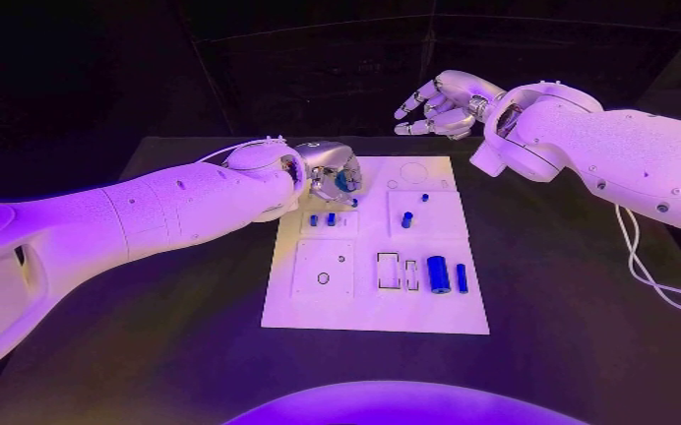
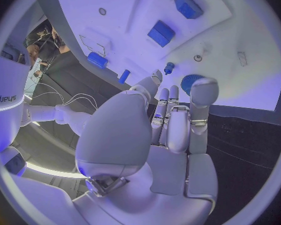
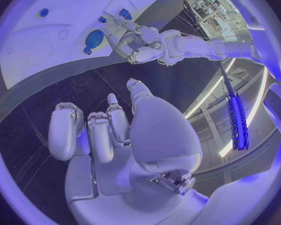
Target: Assemble the parts on the task board
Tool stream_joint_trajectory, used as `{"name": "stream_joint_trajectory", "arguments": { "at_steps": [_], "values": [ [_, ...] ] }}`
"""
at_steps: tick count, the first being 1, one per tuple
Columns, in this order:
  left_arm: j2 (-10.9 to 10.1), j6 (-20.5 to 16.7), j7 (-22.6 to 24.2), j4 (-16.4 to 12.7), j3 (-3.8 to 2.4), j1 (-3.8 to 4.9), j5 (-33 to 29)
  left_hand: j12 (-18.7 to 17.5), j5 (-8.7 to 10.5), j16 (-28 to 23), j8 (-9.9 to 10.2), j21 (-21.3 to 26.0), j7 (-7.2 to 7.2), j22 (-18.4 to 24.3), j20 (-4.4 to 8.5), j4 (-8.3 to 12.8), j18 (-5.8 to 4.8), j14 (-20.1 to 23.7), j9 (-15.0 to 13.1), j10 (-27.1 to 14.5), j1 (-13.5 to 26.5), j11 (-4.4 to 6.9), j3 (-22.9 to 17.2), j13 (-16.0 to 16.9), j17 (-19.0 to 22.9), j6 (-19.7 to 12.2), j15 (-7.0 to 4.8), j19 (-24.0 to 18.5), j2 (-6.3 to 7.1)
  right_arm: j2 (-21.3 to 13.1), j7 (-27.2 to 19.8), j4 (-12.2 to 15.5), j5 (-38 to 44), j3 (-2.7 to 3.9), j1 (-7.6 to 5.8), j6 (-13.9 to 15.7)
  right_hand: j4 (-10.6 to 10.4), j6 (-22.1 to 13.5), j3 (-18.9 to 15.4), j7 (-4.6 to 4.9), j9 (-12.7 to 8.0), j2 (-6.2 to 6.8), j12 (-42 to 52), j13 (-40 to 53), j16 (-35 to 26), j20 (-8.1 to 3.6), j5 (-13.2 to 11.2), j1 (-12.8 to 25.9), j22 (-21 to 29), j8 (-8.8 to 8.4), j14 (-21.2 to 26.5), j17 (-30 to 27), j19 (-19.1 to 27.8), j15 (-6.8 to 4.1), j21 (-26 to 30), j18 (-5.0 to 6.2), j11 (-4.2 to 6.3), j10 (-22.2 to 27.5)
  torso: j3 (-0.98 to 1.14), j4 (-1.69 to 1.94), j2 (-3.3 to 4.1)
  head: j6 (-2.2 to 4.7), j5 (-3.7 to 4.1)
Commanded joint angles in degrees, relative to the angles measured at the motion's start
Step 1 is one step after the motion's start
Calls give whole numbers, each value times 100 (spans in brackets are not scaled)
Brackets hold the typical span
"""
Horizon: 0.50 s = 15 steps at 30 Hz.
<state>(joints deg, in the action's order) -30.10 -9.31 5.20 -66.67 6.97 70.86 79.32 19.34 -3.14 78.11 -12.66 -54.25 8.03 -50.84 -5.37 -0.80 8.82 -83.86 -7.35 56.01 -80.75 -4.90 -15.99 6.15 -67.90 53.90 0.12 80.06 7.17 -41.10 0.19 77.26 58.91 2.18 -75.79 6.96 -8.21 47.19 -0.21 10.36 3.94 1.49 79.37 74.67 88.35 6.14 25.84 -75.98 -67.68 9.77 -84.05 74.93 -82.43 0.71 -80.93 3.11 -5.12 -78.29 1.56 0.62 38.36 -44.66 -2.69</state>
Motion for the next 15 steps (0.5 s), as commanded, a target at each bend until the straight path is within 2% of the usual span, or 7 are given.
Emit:
{"name": "stream_joint_trajectory", "arguments": {
  "at_steps": [1, 3, 8, 15],
  "values": [
    [65, 225, -79, 103, -4, 1, 314, -34, 15, 24, 45, -45, -8, -46, 0, 39, -88, -121, 12, 57, 81, 12, -4, -23, 14, 67, -35, 45, -3, 10, -64, 1, 2, 3, -10, -25, -8, -31, -10, -24, -5, -16, -26, -8, -21, 5, 17, -29, 10, 41, -510, 1179, 27, -31, 21, 101, 9, 51, 3, -2, -3, -5, -13],
    [112, 241, -75, 165, -4, -3, 322, -40, 15, 25, 51, -64, -12, -66, 3, 44, -92, -127, 19, 75, 85, 16, -9, -36, 18, 86, -38, 58, -7, 12, -63, 2, 2, 3, -10, -25, -8, -31, -10, -24, -5, -16, -26, -8, -21, 5, 17, -29, 10, 41, -510, 1179, 27, -31, 21, 101, 9, 51, 6, -1, -2, 0, -5],
    [202, 263, -58, 262, -4, -17, 332, -59, 15, 30, 74, -148, -23, -157, 14, 63, -110, -149, 42, 153, 89, 27, -44, -79, 30, 158, -49, 103, -37, 23, -63, 1, 2, 3, -10, -25, -8, -31, -10, -24, -5, -16, -26, -8, -21, 5, 17, -29, 10, 41, -510, 1179, 27, -31, 21, 101, 9, 51, -1, 12, -4, -3, 32],
    [294, 339, -69, 364, -5, -30, 335, -52, 15, 33, 98, -272, -47, -296, 42, 105, -135, -169, 71, 371, 79, 68, -145, -123, 54, 294, -83, 160, -94, 36, -62, 0, 2, 3, -10, -28, -6, -30, -6, -24, -5, -21, -24, -4, -20, 5, 20, -37, 7, 44, -510, 1181, 26, -32, 21, 100, 10, 48, 2, 8, -5, -15, 45]
  ]
}}
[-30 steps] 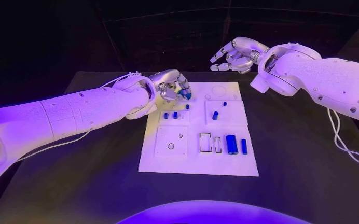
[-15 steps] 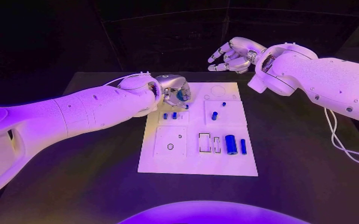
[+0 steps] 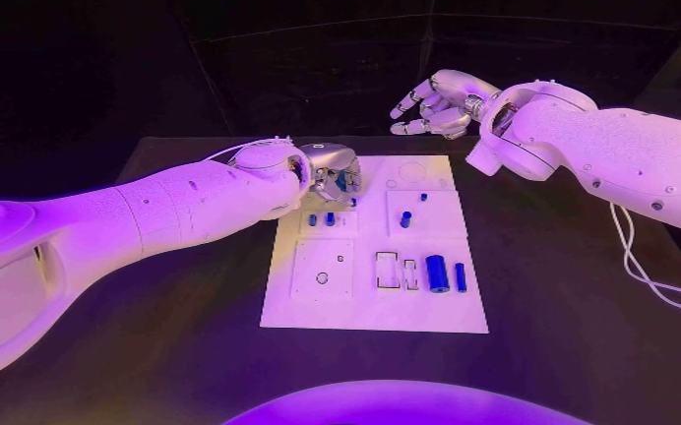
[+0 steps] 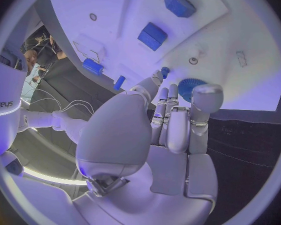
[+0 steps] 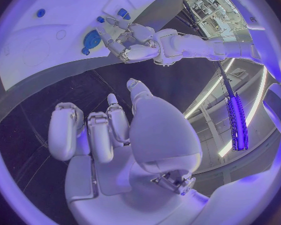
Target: Assemble the parts on the task board
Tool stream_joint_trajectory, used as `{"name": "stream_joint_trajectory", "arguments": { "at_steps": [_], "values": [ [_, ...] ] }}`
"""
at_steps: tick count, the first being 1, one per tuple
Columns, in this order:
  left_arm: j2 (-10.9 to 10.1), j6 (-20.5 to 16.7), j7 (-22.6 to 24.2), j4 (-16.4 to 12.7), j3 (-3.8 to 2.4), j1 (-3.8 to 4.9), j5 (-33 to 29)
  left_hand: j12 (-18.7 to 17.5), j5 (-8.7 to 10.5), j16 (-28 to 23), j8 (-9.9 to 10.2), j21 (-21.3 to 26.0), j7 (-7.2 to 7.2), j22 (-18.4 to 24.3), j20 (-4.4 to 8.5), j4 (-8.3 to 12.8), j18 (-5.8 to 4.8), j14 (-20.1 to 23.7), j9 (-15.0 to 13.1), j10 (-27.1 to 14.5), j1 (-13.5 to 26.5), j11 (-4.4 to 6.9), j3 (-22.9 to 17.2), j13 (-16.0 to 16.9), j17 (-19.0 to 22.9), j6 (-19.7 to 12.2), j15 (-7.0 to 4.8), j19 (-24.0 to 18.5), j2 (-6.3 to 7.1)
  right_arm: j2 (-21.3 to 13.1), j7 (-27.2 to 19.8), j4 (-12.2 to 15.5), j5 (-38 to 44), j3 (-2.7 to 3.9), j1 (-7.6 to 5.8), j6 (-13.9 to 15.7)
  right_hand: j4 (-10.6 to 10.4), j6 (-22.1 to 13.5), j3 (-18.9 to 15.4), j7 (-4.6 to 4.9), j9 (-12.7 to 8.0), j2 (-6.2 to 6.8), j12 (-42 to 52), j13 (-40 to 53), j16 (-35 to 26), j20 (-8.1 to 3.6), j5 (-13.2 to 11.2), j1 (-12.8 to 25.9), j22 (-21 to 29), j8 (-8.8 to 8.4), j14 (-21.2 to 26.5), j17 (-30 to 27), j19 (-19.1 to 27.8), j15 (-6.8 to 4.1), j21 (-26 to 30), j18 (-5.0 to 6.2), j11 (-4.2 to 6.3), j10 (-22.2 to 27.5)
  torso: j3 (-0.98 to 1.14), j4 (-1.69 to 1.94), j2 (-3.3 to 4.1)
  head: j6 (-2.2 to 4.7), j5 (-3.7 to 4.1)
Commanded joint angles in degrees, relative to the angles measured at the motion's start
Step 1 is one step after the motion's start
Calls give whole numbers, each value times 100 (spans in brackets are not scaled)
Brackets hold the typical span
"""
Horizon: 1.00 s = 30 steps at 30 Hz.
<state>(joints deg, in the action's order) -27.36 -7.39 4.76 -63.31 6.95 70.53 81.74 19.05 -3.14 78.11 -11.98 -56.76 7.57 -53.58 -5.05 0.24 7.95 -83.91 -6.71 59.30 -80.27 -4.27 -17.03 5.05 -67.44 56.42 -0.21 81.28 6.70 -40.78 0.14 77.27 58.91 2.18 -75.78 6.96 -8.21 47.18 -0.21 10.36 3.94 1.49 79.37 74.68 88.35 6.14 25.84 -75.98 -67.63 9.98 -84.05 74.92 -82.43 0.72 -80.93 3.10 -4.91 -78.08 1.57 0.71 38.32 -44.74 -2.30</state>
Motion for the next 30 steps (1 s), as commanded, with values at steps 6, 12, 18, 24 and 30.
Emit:
{"name": "stream_joint_trajectory", "arguments": {
  "at_steps": [6, 12, 18, 24, 30],
  "values": [
    [84, 337, -81, 97, -3, -10, 95, -29, 15, 28, 44, -62, -18, -70, 29, 23, -57, -166, 22, 137, 43, 28, -88, -31, 32, 110, -68, 55, -53, 10, -54, -1, 2, 3, -11, -31, -6, -30, -6, -24, -5, -21, -24, -5, -20, 5, 20, -37, 2, 23, -510, 1182, 26, -32, 21, 100, -11, 27, -3, 2, -2, -13, 19],
    [125, 437, -107, 155, -3, -22, 130, -36, 14, 25, 51, -98, -25, -112, 38, 34, -64, -167, 29, 172, 47, 37, -112, -40, 47, 140, -75, 67, -60, 15, -54, 0, 2, 3, -11, -32, -6, -30, -6, -24, -5, -21, -24, -5, -20, 5, 20, -37, 2, 23, -510, 1182, 26, -32, 21, 100, -11, 27, -1, 5, -6, -18, 25],
    [171, 484, -107, 216, -2, -34, 157, -39, 15, 21, 53, -130, -26, -147, 39, 36, -72, -166, 31, 179, 50, 38, -116, -43, 55, 145, -77, 75, -60, 24, -55, 0, 2, 4, -11, -33, -6, -30, -6, -24, -5, -21, -24, -5, -20, 5, 20, -37, 2, 23, -510, 1182, 26, -32, 21, 100, -11, 27, -1, 1, 0, -16, 37],
    [216, 498, -110, 271, -2, -49, 164, -44, 14, 17, 57, -158, -29, -178, 42, 39, -78, -165, 33, 188, 51, 41, -125, -46, 65, 152, -80, 83, -63, 27, -53, 2, 2, 4, -11, -33, -6, -30, -6, -24, -5, -21, -24, -5, -20, 5, 20, -37, 2, 23, -510, 1182, 26, -32, 21, 100, -11, 27, -2, 4, -1, -16, 50],
    [263, 533, -133, 354, -2, -61, 166, -56, 14, 18, 71, -181, -28, -204, 47, 33, -83, -167, 43, 208, 72, 43, -147, -55, 72, 162, -84, 92, -84, 32, -52, 3, 2, 4, -11, -35, -6, -30, -6, -24, -5, -21, -24, -5, -20, 5, 20, -37, 2, 23, -510, 1182, 26, -32, 21, 100, -11, 27, 1, 8, -3, -24, 58]
  ]
}}
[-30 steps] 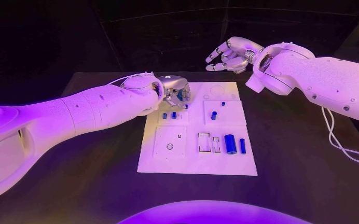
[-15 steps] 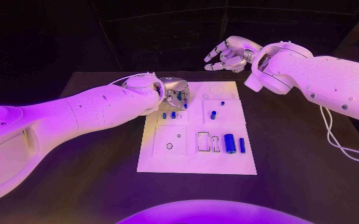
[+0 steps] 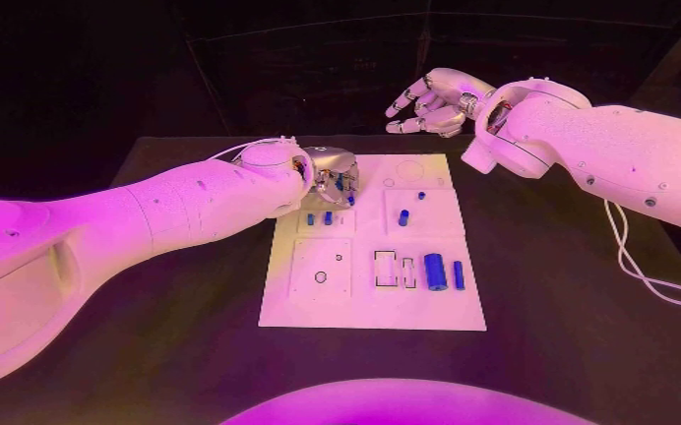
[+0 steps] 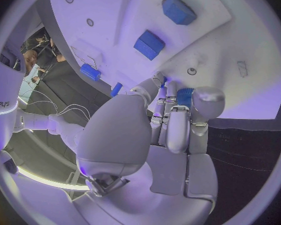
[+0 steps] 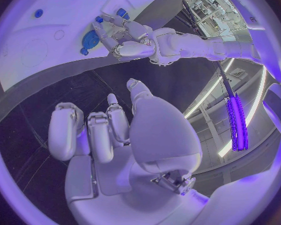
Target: Assemble the parts on the task board
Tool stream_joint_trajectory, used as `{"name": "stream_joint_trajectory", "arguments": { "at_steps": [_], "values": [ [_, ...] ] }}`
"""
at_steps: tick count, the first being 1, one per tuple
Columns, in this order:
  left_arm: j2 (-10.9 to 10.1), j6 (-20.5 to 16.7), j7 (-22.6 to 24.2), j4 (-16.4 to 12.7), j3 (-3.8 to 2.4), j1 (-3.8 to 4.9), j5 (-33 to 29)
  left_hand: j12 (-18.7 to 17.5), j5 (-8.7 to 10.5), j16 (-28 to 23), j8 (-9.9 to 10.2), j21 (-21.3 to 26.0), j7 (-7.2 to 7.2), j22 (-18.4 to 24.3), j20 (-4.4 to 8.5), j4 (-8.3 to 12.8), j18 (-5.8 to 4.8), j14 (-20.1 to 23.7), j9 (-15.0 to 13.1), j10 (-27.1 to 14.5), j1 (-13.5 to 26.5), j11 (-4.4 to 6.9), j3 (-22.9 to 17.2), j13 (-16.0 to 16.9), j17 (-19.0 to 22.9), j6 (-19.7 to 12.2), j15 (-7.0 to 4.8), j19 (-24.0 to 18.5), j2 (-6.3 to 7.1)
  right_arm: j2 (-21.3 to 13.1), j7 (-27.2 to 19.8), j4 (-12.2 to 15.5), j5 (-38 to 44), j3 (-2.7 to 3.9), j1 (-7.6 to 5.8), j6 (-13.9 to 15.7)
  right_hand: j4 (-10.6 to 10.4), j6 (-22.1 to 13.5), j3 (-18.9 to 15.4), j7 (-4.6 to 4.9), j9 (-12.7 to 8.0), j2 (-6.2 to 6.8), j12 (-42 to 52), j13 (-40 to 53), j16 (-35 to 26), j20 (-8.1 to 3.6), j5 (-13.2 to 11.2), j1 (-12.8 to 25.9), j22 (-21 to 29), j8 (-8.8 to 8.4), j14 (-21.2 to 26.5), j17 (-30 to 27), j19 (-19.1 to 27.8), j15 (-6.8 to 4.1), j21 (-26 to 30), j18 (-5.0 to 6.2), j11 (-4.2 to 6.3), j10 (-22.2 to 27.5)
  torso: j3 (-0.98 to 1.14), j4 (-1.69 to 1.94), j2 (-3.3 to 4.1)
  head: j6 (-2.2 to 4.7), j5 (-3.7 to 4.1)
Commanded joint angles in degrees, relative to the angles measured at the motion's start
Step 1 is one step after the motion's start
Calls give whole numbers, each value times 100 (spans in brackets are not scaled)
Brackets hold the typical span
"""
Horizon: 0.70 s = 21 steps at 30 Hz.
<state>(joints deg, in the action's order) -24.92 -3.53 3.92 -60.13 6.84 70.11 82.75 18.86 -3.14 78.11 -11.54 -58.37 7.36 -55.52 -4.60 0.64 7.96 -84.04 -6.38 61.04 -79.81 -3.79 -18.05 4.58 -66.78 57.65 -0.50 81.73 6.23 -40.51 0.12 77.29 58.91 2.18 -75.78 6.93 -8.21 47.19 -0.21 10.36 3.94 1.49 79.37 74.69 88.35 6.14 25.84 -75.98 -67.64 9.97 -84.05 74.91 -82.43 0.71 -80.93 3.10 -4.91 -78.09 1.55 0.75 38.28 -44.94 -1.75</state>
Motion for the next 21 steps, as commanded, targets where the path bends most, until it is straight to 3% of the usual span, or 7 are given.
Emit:
{"name": "stream_joint_trajectory", "arguments": {
  "at_steps": [1, 15, 21],
  "values": [
    [27, 157, -55, 52, 10, -21, 65, -42, 14, 18, 32, -26, -8, -19, 3, -10, -86, -155, 12, 41, 32, -4, -53, -12, 8, 42, -56, 50, -46, 7, -50, 0, 2, 4, -11, -32, -6, -30, -6, -24, -5, -21, -24, -6, -20, 5, 20, -37, 3, 23, -510, 1183, 26, -32, 21, 100, -11, 28, 3, 4, 1, -4, 3],
    [87, 289, 12, 118, 10, -31, 64, -89, 15, 14, 69, -64, -16, -65, 9, -15, -96, -156, 35, 50, 71, -1, -100, -38, 32, 56, -61, 61, -78, 20, -46, -3, 2, 4, -11, -40, -2, -27, 0, -26, -5, -27, -19, 1, -21, 4, 24, -53, 1, 29, -510, 1184, 25, -34, 21, 100, -9, 22, 3, 1, 2, -17, 20],
    [87, 253, 82, 142, 9, -34, 63, -151, 13, 14, 88, -91, -44, -108, 25, 36, -101, -156, 54, 145, 47, 26, -263, -62, 57, 180, -86, 65, -167, 20, -42, -2, 2, 4, -11, -46, -2, -25, 1, -26, -4, -29, -16, 5, -21, 4, 24, -55, -1, 31, -510, 1184, 24, -34, 20, 100, -9, 19, 6, 4, -4, -16, 23]
  ]
}}
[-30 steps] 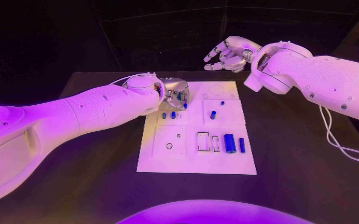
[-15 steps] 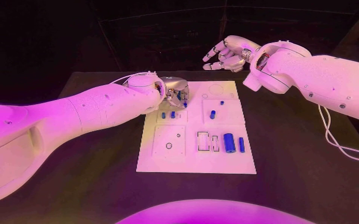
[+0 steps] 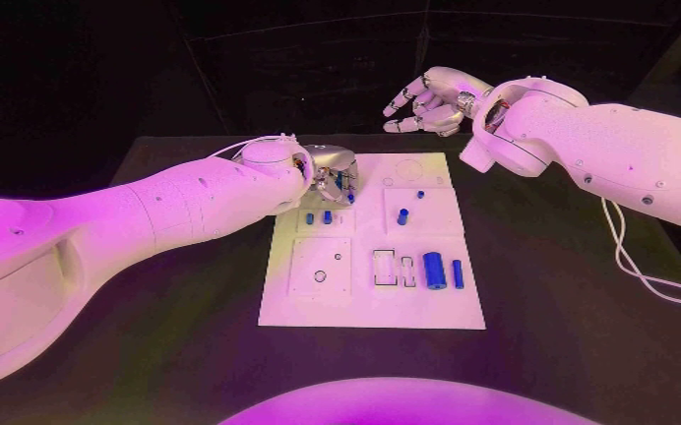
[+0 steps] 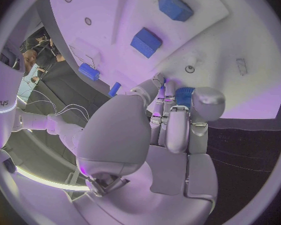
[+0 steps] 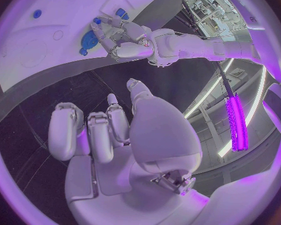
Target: Assemble the parts on the task board
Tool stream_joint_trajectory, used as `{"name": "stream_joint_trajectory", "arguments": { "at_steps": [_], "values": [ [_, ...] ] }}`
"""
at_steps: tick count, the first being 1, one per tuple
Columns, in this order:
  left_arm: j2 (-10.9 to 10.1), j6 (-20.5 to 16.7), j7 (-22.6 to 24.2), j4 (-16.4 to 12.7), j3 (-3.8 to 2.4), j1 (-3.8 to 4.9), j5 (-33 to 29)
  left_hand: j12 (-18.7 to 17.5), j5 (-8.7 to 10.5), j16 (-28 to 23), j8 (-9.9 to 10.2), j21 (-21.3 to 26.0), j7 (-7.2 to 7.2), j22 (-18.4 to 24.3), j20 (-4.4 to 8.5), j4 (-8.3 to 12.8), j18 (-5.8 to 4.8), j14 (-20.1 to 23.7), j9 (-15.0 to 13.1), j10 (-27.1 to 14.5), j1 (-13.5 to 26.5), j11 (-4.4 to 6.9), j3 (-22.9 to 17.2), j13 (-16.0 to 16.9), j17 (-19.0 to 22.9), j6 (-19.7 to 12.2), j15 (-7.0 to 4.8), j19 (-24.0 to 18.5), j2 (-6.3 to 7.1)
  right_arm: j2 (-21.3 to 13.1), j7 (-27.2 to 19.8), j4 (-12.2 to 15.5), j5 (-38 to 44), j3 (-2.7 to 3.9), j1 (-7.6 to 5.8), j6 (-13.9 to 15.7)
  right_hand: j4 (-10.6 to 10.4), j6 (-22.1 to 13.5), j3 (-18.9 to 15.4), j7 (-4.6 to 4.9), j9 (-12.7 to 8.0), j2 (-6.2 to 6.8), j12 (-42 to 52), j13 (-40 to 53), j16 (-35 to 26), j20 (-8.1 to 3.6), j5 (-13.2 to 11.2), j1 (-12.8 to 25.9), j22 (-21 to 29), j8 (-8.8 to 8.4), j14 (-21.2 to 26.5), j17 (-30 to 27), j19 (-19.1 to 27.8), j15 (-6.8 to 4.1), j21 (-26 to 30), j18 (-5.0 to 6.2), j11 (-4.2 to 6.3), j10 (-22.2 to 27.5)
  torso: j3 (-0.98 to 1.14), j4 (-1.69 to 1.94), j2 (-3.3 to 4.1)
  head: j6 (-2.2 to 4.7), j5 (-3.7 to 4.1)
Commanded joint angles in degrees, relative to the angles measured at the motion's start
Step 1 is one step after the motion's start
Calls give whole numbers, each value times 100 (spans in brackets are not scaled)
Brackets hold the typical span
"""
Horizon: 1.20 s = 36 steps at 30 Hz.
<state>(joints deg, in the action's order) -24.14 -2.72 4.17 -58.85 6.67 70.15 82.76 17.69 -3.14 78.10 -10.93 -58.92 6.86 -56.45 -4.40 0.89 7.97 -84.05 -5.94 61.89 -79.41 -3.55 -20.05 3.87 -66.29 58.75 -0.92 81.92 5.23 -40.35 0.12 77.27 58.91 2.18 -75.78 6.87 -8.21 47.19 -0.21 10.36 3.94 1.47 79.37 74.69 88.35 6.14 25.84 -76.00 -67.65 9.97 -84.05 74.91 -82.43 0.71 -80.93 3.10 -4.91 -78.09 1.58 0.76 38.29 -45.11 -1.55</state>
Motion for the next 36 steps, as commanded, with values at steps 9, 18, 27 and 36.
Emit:
{"name": "stream_joint_trajectory", "arguments": {
  "at_steps": [9, 18, 27, 36],
  "values": [
    [-27, -144, 175, 16, 25, -51, -59, -103, 16, 33, 7, -103, -19, -104, 41, 85, -114, -162, 9, 322, 28, 50, -308, 16, 13, 328, -80, 65, -197, 5, -44, 2, 2, 4, -12, -43, -2, -25, 1, -26, -4, -28, -15, 6, -21, 3, 24, -54, -1, 32, -510, 1184, 24, -34, 20, 99, -9, 18, 0, 11, -5, 13, 4],
    [-239, -523, 278, -229, 10, -60, -427, -135, 17, 32, 24, -135, -8, -142, 45, 107, -122, -162, 17, 351, 59, 45, -332, 15, 28, 346, -79, 75, -169, -13, -42, 0, 2, 4, -12, -45, -2, -25, 1, -26, -4, -28, -15, 6, -21, 3, 24, -54, -1, 32, -510, 1184, 24, -34, 20, 99, -9, 18, 0, 17, -13, 31, 10],
    [-593, -602, 221, -665, -233, -58, -537, -168, 18, 31, 44, -147, -4, -159, 45, 118, -126, -162, 26, 368, 101, 40, -343, 14, 39, 354, -75, 81, -134, -36, -38, -10, 2, 4, -12, -47, -2, -25, 1, -26, -4, -28, -15, 6, -21, 3, 24, -54, -1, 32, -510, 1184, 24, -34, 20, 99, -9, 18, -3, 34, -17, 40, -10],
    [-1071, -479, 50, -1033, -324, -52, -554, -179, 18, 35, 51, -163, -7, -177, 46, 125, -130, -164, 29, 379, 112, 42, -349, 14, 36, 360, -75, 85, -123, -59, -34, -21, 2, 4, -12, -47, -3, -17, 2, -28, -3, -30, -13, 8, -21, 3, 24, -58, 7, 39, -510, 1184, 27, -35, 24, 101, -7, 15, -8, 38, -15, 37, -19]
  ]
}}
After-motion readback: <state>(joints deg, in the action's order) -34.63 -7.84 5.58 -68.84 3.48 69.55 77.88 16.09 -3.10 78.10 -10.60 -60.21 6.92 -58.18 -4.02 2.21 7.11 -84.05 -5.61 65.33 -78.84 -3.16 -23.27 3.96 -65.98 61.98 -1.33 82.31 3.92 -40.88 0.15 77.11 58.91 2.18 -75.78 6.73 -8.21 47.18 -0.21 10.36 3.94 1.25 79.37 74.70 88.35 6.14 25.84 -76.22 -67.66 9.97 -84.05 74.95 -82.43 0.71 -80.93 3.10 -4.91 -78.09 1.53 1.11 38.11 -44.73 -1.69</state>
